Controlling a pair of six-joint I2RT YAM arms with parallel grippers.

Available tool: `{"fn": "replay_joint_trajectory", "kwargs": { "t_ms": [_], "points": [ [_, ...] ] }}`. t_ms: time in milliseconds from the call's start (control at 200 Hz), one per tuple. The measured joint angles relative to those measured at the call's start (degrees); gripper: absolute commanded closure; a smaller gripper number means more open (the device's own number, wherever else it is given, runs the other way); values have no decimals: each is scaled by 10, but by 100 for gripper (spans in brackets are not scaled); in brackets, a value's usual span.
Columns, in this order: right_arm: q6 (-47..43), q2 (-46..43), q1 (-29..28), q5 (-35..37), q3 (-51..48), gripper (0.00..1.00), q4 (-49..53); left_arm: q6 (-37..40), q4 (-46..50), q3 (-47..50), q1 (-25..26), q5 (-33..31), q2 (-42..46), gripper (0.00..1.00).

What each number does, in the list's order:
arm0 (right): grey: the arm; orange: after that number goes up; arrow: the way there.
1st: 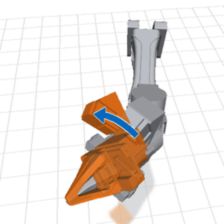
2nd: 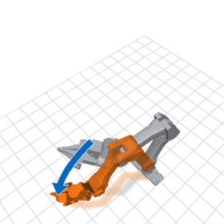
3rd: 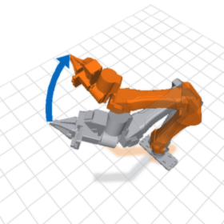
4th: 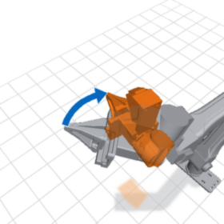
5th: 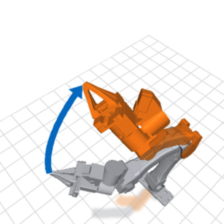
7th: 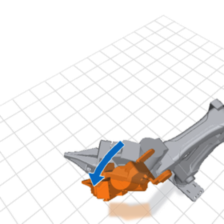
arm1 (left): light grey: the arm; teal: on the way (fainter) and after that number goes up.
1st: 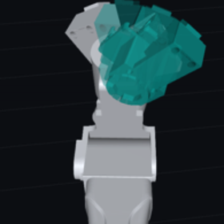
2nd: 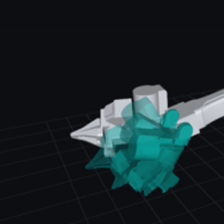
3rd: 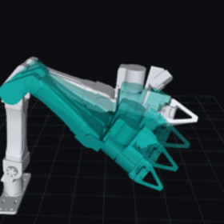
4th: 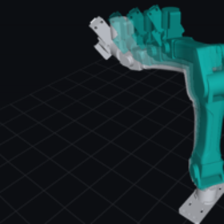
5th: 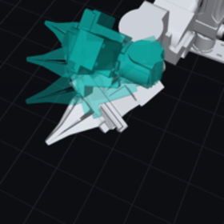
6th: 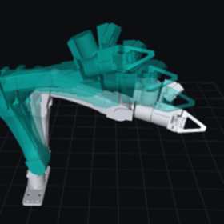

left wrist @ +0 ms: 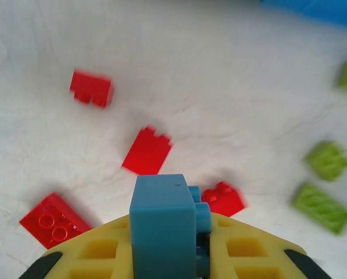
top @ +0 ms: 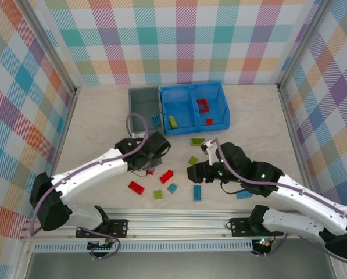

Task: Sort the legos into containers by color

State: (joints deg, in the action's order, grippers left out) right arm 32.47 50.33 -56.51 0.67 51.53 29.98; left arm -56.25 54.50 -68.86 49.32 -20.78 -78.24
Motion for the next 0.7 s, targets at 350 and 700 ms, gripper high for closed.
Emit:
{"fn": "replay_joint_trajectory", "kwargs": {
  "t_ms": [350,700],
  "points": [
    [-34,92,0,76,30,35,-136,192,-26,-221,-186,13,-177,88],
    [-42,160,0,99,33,35,-207,281,-79,-371,-265,38,-416,85]
  ]
}}
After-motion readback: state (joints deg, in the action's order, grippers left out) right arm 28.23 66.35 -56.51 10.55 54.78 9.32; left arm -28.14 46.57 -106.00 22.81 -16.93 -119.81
